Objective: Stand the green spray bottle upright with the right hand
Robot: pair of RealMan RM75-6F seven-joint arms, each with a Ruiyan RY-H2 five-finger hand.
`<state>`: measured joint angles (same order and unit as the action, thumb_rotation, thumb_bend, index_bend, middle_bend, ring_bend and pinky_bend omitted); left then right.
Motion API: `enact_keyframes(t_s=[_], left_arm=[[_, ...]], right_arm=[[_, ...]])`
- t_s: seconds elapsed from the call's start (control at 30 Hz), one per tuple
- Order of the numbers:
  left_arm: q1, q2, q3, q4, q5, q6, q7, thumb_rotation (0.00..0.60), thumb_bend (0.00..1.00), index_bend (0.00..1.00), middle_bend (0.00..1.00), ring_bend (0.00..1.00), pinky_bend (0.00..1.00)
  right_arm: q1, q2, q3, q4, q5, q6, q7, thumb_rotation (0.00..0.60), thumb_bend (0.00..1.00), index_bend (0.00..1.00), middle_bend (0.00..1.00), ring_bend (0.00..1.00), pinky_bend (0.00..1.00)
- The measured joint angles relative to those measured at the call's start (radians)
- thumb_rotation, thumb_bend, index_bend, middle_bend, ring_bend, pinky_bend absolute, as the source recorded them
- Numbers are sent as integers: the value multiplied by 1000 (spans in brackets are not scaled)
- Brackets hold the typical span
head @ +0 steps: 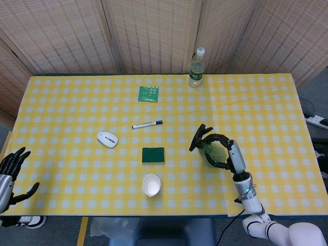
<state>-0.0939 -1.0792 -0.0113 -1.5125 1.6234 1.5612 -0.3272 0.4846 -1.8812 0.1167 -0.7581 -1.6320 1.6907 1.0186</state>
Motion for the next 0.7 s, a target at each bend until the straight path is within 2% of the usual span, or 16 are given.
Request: enact_keyframes(t_s=[0.17, 0.27, 0.6, 0.7], left_arm=[[-1, -3, 8, -9, 10, -1, 21, 600, 357, 0, 16, 70, 0], [-1, -3, 7, -10, 6, -4, 22, 600, 356, 0, 16, 71, 0], [-7, -5, 6, -12, -8, -22, 37, 600, 356, 0, 16, 70, 0], [-9, -5, 6, -12, -13, -27, 39, 600, 356, 0, 16, 71, 0]], right_arm=[[-16, -97, -8, 172, -18, 67, 90, 600, 443, 518, 605, 599, 477], [-29, -122, -4, 227, -4, 71, 145, 600, 442, 518, 605, 601, 477], [-63, -153, 15, 327, 51, 62, 246, 600, 442, 517, 599, 604, 475], [-72, -157, 18, 347, 61, 59, 257, 600, 442, 426, 563, 568, 436]])
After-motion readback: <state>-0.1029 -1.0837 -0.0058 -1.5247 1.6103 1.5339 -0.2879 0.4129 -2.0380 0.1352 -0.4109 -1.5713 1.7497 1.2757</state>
